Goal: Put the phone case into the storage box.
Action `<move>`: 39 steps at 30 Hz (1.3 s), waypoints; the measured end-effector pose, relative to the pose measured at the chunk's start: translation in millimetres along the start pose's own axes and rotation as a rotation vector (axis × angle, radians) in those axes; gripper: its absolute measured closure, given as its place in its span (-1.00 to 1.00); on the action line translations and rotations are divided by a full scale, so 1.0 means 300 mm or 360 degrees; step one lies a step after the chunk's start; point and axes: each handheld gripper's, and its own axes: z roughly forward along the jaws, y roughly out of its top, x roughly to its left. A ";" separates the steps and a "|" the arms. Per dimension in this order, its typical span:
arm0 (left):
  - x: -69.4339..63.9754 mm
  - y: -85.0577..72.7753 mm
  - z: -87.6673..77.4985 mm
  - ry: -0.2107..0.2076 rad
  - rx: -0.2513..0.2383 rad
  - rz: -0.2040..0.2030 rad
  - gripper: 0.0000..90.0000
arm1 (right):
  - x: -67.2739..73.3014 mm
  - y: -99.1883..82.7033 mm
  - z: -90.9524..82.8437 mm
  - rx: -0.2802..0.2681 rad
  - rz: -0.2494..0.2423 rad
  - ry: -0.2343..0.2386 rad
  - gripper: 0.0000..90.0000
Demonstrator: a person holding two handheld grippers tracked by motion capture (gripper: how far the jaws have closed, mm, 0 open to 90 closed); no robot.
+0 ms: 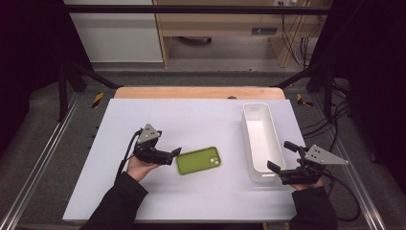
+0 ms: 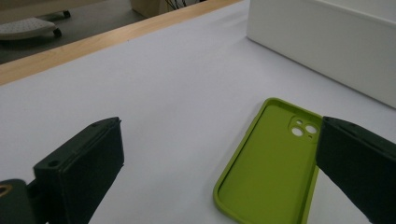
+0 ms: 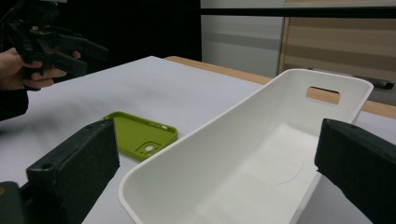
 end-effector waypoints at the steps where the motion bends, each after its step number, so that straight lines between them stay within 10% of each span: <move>1: -0.001 -0.002 0.005 0.0002 0.0006 -0.0003 -0.98 | 0.000 0.000 0.001 0.0003 -0.0002 0.0002 -0.99; 16: 0.002 -0.020 0.061 0.0092 0.0082 -0.0081 -0.79 | 0.002 -0.003 0.008 0.0027 -0.0007 0.0007 -0.99; 39: -0.006 -0.052 0.122 0.0053 0.0185 -0.0147 0.44 | 0.001 -0.003 0.007 0.0030 -0.0005 0.0005 -0.99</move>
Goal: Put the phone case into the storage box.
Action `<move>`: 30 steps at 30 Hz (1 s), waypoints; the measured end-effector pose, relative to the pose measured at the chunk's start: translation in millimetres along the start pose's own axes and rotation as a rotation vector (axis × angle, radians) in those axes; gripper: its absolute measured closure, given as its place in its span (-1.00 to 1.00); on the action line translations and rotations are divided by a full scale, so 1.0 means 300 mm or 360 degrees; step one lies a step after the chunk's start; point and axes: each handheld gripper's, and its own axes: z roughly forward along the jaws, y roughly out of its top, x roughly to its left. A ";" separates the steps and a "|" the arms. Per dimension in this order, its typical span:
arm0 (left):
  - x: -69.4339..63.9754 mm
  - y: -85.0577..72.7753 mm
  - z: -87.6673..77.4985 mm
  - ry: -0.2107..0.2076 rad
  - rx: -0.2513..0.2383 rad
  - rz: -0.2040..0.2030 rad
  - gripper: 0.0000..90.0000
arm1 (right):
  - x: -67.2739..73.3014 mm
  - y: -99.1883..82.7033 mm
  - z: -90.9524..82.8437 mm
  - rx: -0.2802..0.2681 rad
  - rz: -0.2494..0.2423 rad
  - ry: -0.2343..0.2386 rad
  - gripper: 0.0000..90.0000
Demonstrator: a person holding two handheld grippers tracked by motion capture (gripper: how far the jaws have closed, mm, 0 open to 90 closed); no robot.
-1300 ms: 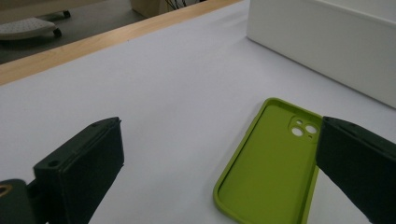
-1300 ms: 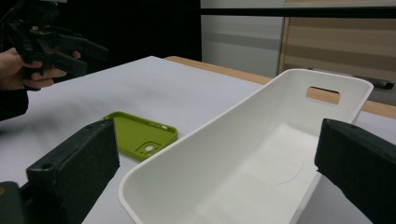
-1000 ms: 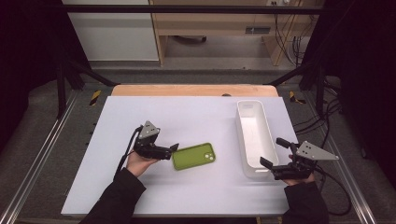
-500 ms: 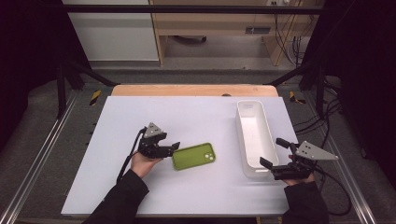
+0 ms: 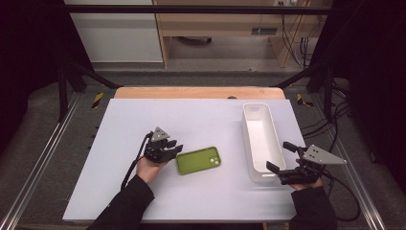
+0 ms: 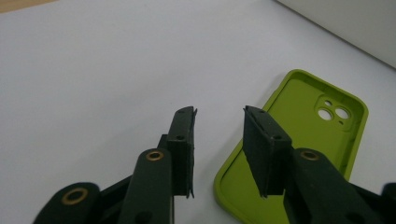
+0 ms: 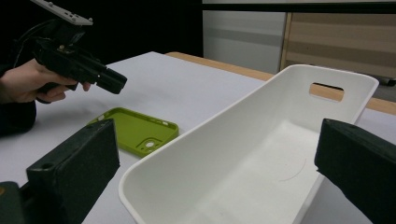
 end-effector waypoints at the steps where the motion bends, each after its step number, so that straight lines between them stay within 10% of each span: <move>1: 0.000 -0.001 0.003 0.0002 0.0008 0.0004 0.47 | 0.000 0.000 0.000 0.0001 0.0000 0.0000 -0.99; 16: -0.005 -0.011 0.033 0.0028 0.0080 0.0052 0.95 | 0.000 -0.002 0.003 0.0006 -0.0007 0.0000 -0.99; 30: -0.001 -0.022 0.060 0.0030 0.0152 0.0059 0.99 | 0.000 -0.002 0.002 0.0008 -0.0004 -0.0001 -0.99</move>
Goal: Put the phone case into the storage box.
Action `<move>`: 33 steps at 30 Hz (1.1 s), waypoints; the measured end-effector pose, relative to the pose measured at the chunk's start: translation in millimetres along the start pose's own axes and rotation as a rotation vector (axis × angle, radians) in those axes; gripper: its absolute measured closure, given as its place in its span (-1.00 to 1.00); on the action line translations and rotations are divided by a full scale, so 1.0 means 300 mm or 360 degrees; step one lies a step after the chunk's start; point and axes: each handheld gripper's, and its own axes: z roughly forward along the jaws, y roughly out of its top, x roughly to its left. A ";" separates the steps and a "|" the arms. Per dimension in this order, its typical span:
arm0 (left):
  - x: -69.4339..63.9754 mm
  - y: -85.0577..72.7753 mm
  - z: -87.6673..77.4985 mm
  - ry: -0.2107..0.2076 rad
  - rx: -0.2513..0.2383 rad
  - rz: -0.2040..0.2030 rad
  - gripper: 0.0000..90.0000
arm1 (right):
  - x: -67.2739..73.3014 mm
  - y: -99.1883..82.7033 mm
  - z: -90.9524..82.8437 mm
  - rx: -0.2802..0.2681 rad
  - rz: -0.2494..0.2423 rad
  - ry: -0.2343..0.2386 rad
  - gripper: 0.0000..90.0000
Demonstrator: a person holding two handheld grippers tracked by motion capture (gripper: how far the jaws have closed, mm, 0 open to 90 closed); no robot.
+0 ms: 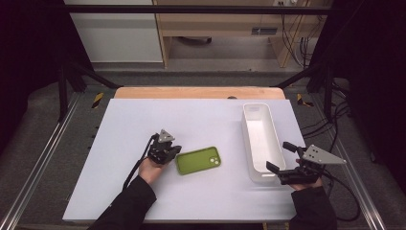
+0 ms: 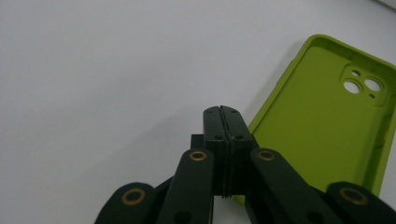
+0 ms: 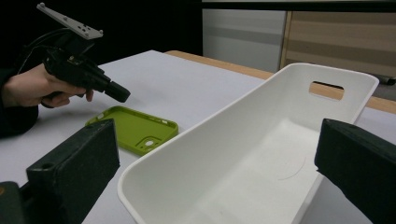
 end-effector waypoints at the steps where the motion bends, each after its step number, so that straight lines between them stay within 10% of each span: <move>1: 0.000 -0.001 0.002 0.0001 0.0003 0.0001 0.99 | -0.001 0.000 0.000 -0.0001 -0.0003 0.0000 -0.99; 33: -0.020 -0.012 -0.002 -0.0049 0.0086 0.0052 0.99 | -0.001 0.001 -0.003 -0.0003 0.0009 0.0004 -0.99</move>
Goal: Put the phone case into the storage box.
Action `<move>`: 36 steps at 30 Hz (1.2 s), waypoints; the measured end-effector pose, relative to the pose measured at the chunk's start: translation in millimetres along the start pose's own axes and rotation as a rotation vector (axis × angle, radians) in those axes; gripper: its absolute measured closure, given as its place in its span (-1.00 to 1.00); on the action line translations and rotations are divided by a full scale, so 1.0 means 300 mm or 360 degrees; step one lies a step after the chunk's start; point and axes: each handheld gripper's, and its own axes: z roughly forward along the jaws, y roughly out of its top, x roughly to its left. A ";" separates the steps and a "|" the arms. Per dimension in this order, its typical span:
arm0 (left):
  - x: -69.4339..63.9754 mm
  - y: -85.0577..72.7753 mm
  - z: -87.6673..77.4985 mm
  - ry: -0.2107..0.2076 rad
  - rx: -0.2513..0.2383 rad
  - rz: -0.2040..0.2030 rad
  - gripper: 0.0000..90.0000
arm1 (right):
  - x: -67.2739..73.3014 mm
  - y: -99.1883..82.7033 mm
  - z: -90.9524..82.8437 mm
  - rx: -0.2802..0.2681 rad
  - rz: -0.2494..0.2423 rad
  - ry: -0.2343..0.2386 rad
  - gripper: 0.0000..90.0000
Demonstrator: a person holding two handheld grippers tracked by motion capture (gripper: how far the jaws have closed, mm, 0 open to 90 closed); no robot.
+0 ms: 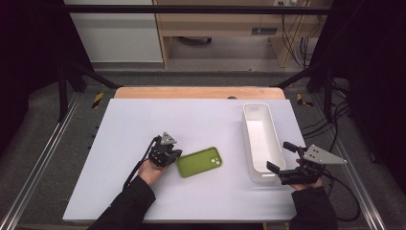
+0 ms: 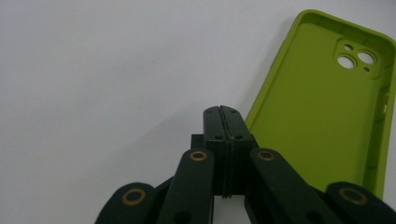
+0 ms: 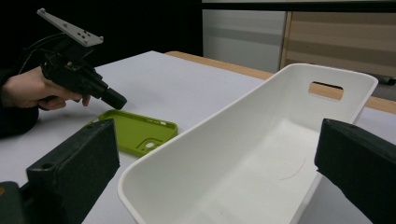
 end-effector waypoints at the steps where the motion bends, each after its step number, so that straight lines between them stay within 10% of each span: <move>1: -0.001 -0.001 -0.001 -0.0003 0.0000 0.0001 0.99 | 0.000 0.000 0.000 -0.0001 -0.0001 -0.0003 -0.99; 36: -0.043 -0.033 -0.054 -0.0040 0.0009 0.0069 0.98 | -0.002 0.001 -0.004 -0.0004 -0.0005 -0.0003 -0.99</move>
